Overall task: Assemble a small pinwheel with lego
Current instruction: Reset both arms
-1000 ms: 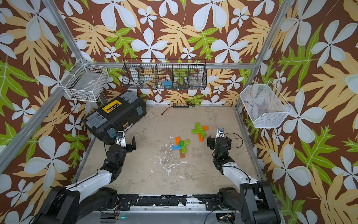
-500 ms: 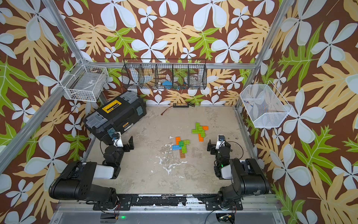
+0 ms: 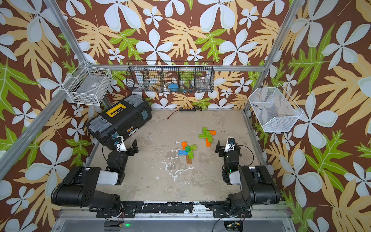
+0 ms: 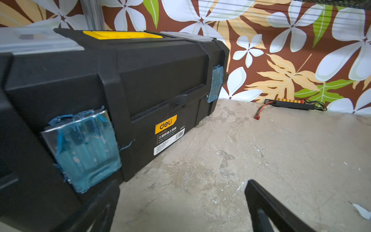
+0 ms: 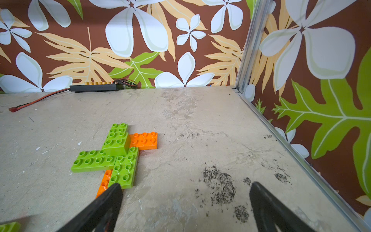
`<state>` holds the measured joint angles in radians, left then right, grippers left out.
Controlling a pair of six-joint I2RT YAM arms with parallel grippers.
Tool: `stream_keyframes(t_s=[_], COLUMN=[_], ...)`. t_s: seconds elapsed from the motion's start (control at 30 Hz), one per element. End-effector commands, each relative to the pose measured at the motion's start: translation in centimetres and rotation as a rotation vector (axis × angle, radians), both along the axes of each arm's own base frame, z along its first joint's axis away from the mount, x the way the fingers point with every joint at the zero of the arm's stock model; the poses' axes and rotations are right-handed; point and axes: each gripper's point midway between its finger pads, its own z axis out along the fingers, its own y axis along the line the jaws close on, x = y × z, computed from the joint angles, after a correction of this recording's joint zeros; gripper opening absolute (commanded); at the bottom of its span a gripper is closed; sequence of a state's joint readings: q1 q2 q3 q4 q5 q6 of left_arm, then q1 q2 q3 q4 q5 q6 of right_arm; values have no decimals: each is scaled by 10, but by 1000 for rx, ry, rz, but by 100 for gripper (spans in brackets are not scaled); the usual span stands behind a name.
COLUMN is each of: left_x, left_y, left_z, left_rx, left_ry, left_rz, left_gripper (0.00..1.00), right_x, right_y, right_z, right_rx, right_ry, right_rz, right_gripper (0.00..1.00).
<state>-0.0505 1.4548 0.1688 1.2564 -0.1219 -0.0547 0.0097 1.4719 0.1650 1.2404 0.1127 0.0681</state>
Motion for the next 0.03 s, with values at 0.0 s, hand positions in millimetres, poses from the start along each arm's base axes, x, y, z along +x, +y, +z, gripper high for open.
stream_keyframes(t_s=[0.0], left_x=[-2], left_y=[-12], left_z=[3], left_rx=[16], left_ry=[-14], left_rz=[-76], left_gripper=[100], right_x=[2], right_y=[-2], right_z=[8], right_rx=[3], right_ry=[-31], right_rz=[-12], right_gripper=[100])
